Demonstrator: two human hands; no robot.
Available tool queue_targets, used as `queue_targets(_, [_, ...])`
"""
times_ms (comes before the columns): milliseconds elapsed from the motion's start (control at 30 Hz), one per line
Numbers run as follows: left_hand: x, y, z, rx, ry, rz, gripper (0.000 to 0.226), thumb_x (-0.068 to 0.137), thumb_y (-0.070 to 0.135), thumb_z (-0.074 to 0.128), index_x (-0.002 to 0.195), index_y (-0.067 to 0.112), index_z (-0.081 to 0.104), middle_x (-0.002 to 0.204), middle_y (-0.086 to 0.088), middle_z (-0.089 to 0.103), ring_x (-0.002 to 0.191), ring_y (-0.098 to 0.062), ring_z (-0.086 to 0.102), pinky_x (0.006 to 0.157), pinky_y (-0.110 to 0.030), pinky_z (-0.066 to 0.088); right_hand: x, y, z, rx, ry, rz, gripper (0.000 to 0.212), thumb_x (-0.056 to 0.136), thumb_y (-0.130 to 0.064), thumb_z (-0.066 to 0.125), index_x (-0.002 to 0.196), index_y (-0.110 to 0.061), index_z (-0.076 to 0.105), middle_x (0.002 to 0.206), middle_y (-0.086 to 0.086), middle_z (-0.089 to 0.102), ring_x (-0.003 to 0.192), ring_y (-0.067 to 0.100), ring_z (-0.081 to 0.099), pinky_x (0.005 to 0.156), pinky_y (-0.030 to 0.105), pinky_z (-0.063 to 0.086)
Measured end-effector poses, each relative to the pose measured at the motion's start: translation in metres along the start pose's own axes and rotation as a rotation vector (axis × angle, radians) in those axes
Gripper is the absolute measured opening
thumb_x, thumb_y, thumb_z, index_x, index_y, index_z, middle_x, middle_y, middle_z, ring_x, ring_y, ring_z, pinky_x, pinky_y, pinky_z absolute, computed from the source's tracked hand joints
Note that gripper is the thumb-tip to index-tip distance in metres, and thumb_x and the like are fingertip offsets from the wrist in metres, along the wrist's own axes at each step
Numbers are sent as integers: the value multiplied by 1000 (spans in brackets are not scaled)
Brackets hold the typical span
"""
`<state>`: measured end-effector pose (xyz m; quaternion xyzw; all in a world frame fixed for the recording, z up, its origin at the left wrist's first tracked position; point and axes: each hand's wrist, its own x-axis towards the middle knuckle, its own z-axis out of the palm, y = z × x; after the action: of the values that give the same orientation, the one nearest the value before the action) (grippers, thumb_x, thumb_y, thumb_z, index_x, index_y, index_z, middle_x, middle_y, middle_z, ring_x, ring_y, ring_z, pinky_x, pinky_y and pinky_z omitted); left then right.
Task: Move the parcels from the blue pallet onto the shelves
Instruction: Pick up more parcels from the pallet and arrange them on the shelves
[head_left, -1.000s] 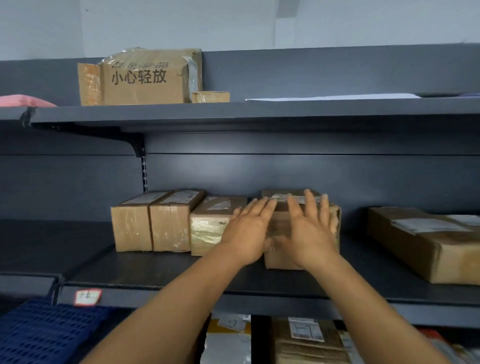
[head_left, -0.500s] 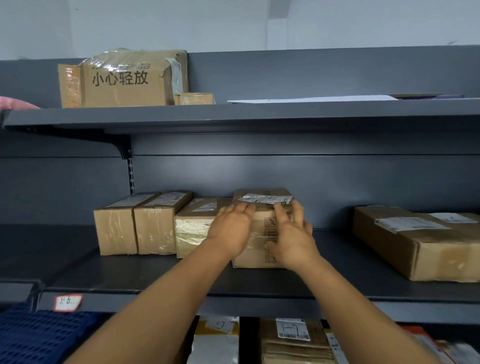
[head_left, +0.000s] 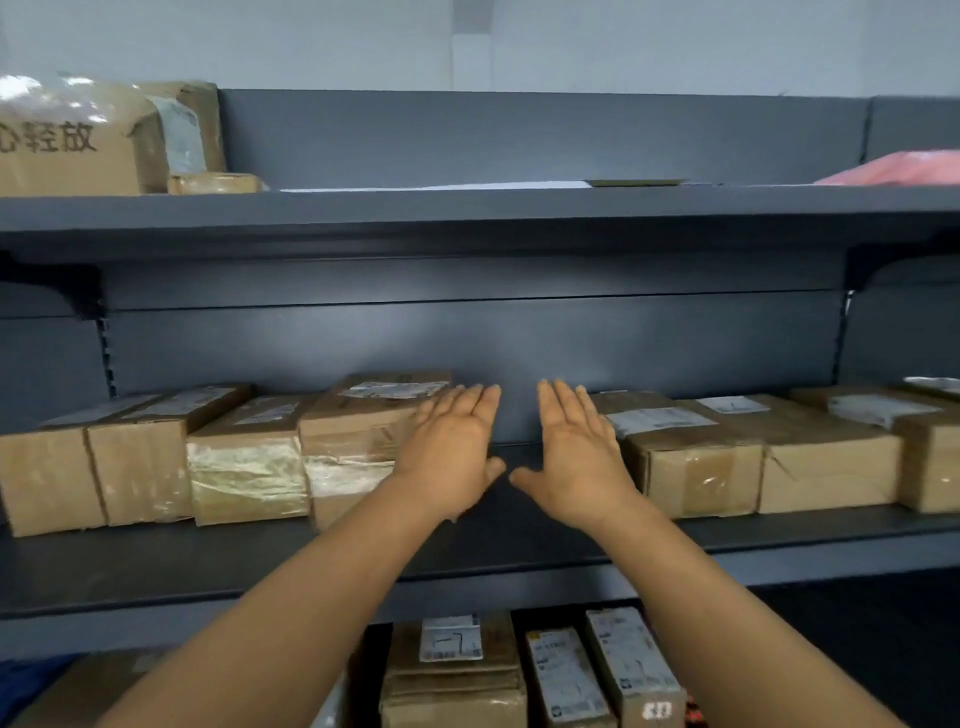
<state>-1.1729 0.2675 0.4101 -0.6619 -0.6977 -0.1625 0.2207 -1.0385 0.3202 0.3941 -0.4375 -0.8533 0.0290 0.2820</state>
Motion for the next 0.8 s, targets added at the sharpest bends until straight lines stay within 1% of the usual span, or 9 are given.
queue_targets(167, [32, 85, 21, -63, -11, 6, 81, 93, 43, 54, 154, 16, 6, 160, -3, 13, 147, -19, 11, 118, -33, 7, -2, 86, -36, -34, -8, 17, 99, 88, -42, 62, 153, -13, -7, 162, 3, -8, 148, 19, -10, 121, 38, 1])
queue_targets(300, [58, 149, 36, -91, -42, 23, 77, 95, 42, 51, 154, 16, 8, 160, -2, 14, 147, -18, 13, 118, -32, 9, -3, 154, -62, -63, -16, 8, 98, 88, -44, 61, 154, -14, -4, 162, 3, -4, 149, 19, -6, 120, 37, 0])
queue_targets(433, [80, 203, 47, -118, -73, 49, 75, 96, 43, 49, 154, 18, 8, 160, 0, 13, 147, -17, 12, 117, -32, 9, -5, 216, -86, -90, -22, 23, 98, 87, -43, 63, 154, -16, -3, 162, 3, -3, 149, 20, -6, 119, 39, -1])
queue_targets(567, [98, 250, 56, -96, -123, 86, 77, 94, 45, 51, 154, 21, 8, 161, 0, 12, 147, -18, 10, 119, -35, 9, -7, 269, -105, -152, -72, 90, 101, 84, -47, 66, 155, -23, -1, 162, 4, -6, 148, 23, -11, 118, 44, -3])
queue_targets(700, [117, 284, 70, -50, -180, 124, 75, 94, 45, 53, 153, 27, 11, 161, -1, 12, 148, -21, 9, 119, -41, 5, -10, 312, -119, -315, -149, 174, 102, 80, -54, 66, 154, -29, -1, 161, 5, -14, 145, 33, -21, 115, 53, -10])
queue_targets(767, [126, 295, 76, -39, -203, 129, 72, 94, 44, 52, 153, 30, 13, 160, -1, 14, 147, -22, 11, 118, -44, 6, -13, 329, -124, -388, -165, 225, 103, 80, -55, 65, 153, -30, -3, 161, 6, -13, 145, 36, -20, 113, 57, -10])
queue_targets(800, [129, 299, 79, -35, -215, 131, 70, 94, 44, 52, 152, 30, 15, 159, -2, 17, 146, -23, 13, 118, -46, 8, -15, 335, -126, -404, -173, 242, 102, 80, -54, 65, 153, -30, -2, 161, 7, -8, 145, 37, -15, 113, 59, -9])
